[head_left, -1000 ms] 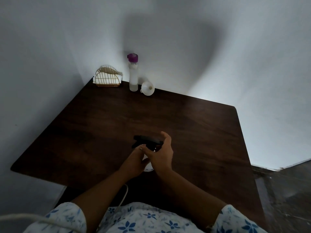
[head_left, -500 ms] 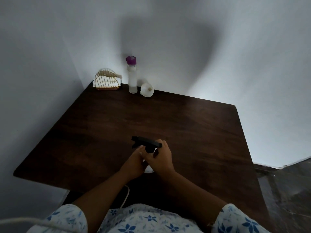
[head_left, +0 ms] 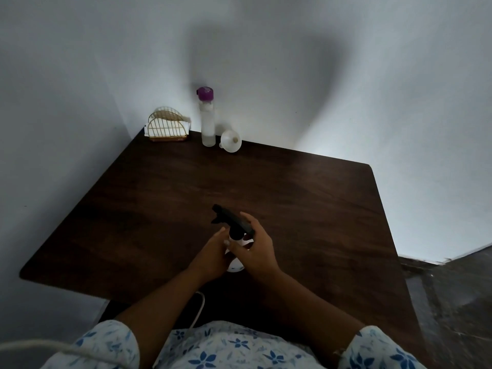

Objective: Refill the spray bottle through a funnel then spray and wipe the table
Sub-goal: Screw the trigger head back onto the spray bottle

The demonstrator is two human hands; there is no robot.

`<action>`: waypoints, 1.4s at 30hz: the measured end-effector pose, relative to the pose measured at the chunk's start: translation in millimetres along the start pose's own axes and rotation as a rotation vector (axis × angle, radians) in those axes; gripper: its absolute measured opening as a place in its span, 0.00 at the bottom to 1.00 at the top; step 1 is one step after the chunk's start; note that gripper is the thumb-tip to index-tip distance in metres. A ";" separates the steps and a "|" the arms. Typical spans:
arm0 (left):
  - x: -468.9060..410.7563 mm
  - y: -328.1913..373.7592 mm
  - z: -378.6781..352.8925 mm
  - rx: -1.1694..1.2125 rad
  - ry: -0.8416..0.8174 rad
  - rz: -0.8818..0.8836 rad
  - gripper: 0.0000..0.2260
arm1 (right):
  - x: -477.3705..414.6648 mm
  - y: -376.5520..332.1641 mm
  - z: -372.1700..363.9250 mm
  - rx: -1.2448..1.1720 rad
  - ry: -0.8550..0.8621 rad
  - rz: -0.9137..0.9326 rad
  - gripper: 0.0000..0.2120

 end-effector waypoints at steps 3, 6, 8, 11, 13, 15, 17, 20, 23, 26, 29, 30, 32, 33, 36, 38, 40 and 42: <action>-0.7 -9.9 -1.4 -0.019 -0.001 0.069 0.21 | -1.3 -4.8 1.3 0.012 -0.023 -0.025 0.18; 2.7 -15.8 0.5 -0.006 -0.012 0.094 0.20 | -4.0 -7.8 1.5 0.044 -0.034 -0.058 0.13; 2.4 -10.4 1.9 -0.005 -0.016 0.078 0.19 | -3.6 -9.1 0.5 0.046 -0.014 -0.048 0.11; 2.2 -3.5 2.3 -0.034 -0.028 0.063 0.18 | -2.9 -11.4 -2.3 0.031 0.020 -0.053 0.13; 2.2 -4.3 2.4 -0.041 -0.039 0.068 0.18 | -4.3 -11.9 -2.9 0.033 0.016 -0.059 0.14; 2.5 -6.2 3.1 -0.025 -0.037 0.045 0.18 | -4.8 -12.6 -1.6 0.021 0.001 -0.052 0.12; 4.7 -4.5 5.9 0.018 -0.013 0.045 0.16 | -2.3 -13.9 -1.4 0.000 -0.035 -0.017 0.16; 5.1 -2.7 12.0 0.043 -0.002 0.054 0.13 | 1.9 -17.0 -1.1 -0.008 -0.063 0.002 0.18; 9.8 2.1 3.4 0.019 -0.030 0.080 0.15 | 12.8 -20.5 16.1 -0.027 -0.102 0.002 0.15; 20.3 36.7 -20.5 0.023 -0.020 0.085 0.14 | 34.5 -10.5 53.1 -0.015 -0.138 -0.037 0.15; 14.8 37.7 -22.7 0.013 -0.031 0.117 0.12 | 33.1 -9.8 56.1 -0.032 -0.122 -0.073 0.15; 12.3 37.0 -23.2 0.008 -0.034 0.131 0.13 | 31.4 -8.5 56.2 -0.035 -0.113 -0.090 0.16; 8.9 30.4 -26.4 -0.016 -0.029 0.155 0.16 | 29.6 -6.0 55.9 -0.039 -0.096 -0.122 0.17; 8.3 27.9 -28.3 -0.033 -0.017 0.163 0.17 | 29.2 -5.3 56.1 -0.036 -0.082 -0.129 0.17; 10.9 32.0 -30.8 -0.062 0.040 0.165 0.17 | 28.2 -4.4 55.7 -0.013 -0.006 -0.115 0.15; 12.8 40.5 -30.9 -0.083 0.076 0.146 0.11 | 29.5 -4.6 53.1 -0.007 0.056 -0.123 0.13; 12.6 44.9 -31.3 -0.110 0.096 0.145 0.09 | 32.5 -4.9 48.8 -0.013 0.122 -0.124 0.12; 12.6 46.7 -30.8 -0.124 0.102 0.137 0.09 | 34.6 -5.6 47.5 -0.038 0.155 -0.112 0.13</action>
Point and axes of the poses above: each hand's wrist, its own x-axis away from the middle knuckle, its own z-axis out of the back of the hand, y = z × x, the point moved 3 cm from there along -x, towards the middle knuckle
